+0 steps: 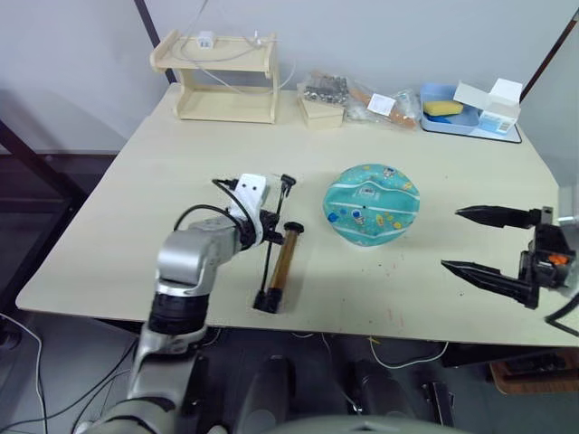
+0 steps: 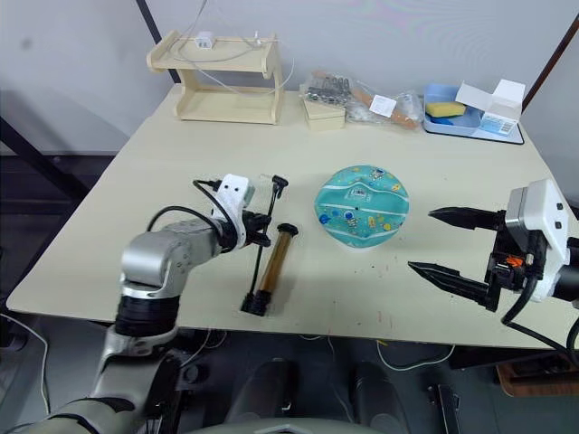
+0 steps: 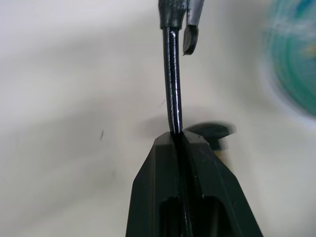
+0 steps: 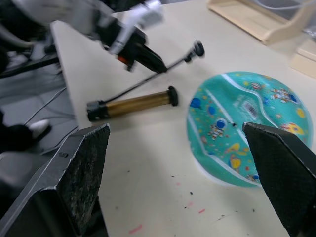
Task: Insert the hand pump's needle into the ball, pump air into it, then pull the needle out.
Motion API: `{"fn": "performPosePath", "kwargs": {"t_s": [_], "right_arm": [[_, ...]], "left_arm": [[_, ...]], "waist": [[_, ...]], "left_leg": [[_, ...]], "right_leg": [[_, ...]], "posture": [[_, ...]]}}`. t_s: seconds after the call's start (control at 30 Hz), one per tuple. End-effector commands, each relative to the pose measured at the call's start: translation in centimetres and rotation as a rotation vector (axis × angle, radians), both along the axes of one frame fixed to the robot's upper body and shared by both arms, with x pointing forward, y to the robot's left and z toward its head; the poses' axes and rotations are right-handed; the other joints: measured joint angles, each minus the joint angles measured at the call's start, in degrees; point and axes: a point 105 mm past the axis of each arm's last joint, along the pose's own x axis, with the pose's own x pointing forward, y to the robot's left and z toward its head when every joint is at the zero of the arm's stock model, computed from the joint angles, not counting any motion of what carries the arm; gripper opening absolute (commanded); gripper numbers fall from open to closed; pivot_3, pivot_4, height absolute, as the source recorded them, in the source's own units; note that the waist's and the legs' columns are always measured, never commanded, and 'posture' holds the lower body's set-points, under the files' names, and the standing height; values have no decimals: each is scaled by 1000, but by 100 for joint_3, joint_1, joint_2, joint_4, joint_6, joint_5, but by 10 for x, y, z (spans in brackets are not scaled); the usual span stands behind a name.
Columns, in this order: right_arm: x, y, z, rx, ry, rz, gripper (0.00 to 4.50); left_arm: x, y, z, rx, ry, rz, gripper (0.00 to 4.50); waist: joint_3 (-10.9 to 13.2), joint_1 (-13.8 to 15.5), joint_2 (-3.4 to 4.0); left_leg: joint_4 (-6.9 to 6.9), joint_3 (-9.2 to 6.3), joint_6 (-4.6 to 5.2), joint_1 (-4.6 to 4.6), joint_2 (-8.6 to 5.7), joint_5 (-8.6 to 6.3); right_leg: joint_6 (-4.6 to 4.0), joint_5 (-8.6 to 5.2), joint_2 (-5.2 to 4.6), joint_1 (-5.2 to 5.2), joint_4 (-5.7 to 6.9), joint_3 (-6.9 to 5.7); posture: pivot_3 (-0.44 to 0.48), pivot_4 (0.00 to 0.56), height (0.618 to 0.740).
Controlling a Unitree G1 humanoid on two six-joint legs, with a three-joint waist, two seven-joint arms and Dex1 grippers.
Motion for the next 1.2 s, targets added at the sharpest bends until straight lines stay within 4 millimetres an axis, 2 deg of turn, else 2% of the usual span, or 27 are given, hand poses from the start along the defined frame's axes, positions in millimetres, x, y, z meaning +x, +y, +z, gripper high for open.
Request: {"fn": "performPosePath", "kwargs": {"t_s": [0.03, 0.17, 0.3, 0.43, 0.57, 0.73, 0.83, 1.1, 1.2], "right_arm": [[-3, 9, 5, -11, -43, -19, 4500], [-6, 20, -6, -3, 8, -38, 4500], [0, 22, -10, -30, -1, -139, 4500], [2, 21, -14, -45, 23, -189, 4500], [3, 22, -16, 12, 67, -242, 4500], [8, 27, -15, 140, 108, -311, 4500], [11, 32, -14, 227, 137, -353, 4500], [21, 43, -16, 360, 214, -436, 4500], [30, 47, -16, 412, 228, -450, 4500]], "left_arm": [[-16, -21, 23, 2, -116, -224, 68], [-30, -29, 34, 57, -167, -440, 68], [-44, -38, 40, 110, -209, -654, 68], [-45, -48, 44, 148, -244, -773, 68], [-45, -69, 43, 192, -283, -899, 68], [-38, -92, 38, 205, -306, -931, 68], [-41, -105, 35, 178, -308, -958, 68], [-38, -119, 32, 160, -316, -961, 68], [-38, -121, 31, 148, -311, -965, 68]], "waist": [[0, 5, 0], [0, 8, 1], [2, 9, 2], [2, 18, 2], [1, 15, 2], [2, 1, 2], [2, -33, 2], [1, -132, 2], [1, -140, 2]], "left_leg": [[0, -1, 0, -1, 2, 0], [-2, 5, 0, -4, 2, 0], [0, 8, 1, -5, 8, 0], [1, 11, 1, -5, 12, 0], [0, 10, 2, -8, 10, 0], [0, 9, 3, -11, 3, 0], [0, 8, 3, -11, 4, 0], [0, 4, 4, -10, 9, 0], [0, 3, 4, -10, 9, 0]], "right_leg": [[0, 0, -1, 0, -1, 1], [-2, -3, 0, -1, -5, -3], [-4, -5, -1, -1, -6, -2], [7, -12, -3, 0, -9, 0], [7, -12, 1, -1, -12, -1], [9, -11, 4, -1, -13, 0], [12, -9, 8, -1, -11, 1], [15, -8, 12, -2, -8, 3], [20, -4, 14, -4, -7, 9]], "posture": [[0, 150, 740], [0, 150, 740], [0, 150, 740], [0, 150, 740], [0, 150, 740], [0, 150, 740], [0, 150, 740], [0, 150, 740], [0, 150, 740]]}}
